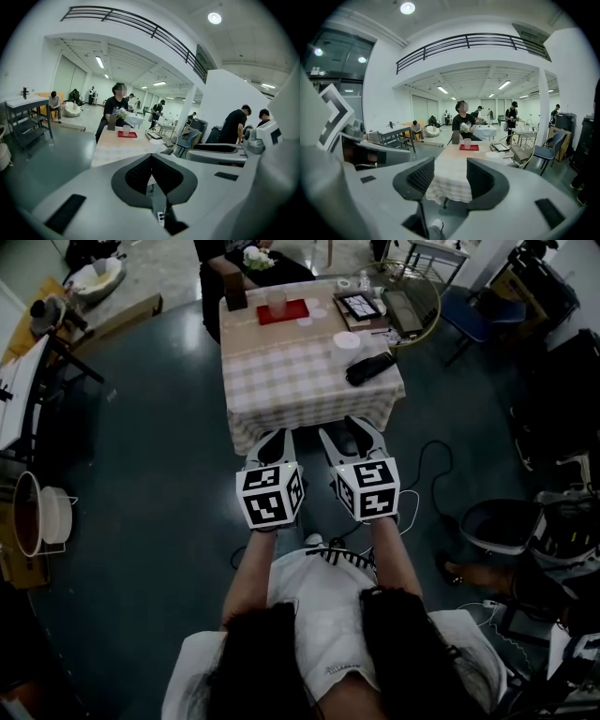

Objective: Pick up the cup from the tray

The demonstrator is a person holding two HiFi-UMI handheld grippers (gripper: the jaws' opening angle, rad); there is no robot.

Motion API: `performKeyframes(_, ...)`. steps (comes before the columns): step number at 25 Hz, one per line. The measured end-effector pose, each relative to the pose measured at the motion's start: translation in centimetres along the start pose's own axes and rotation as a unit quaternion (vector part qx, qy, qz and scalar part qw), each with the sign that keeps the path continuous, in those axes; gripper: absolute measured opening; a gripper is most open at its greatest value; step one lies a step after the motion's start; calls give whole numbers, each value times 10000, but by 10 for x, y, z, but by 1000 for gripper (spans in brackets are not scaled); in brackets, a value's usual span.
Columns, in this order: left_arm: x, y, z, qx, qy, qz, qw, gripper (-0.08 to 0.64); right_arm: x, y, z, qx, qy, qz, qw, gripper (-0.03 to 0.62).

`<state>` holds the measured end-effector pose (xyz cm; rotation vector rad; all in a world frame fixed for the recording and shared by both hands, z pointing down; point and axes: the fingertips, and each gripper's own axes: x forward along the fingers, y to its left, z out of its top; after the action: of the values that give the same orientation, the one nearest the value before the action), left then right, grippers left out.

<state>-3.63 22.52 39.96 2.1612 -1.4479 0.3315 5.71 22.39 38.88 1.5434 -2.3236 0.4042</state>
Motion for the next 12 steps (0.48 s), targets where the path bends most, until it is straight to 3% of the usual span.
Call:
performKeyframes(4,30,7,16,13,26,-66,10000,6,29,-10,7,-23,114,69,9999,233)
performKeyframes(12,91,38,57,27,124,-11,9999,6,99,-34,35,67,188,79,9998,253)
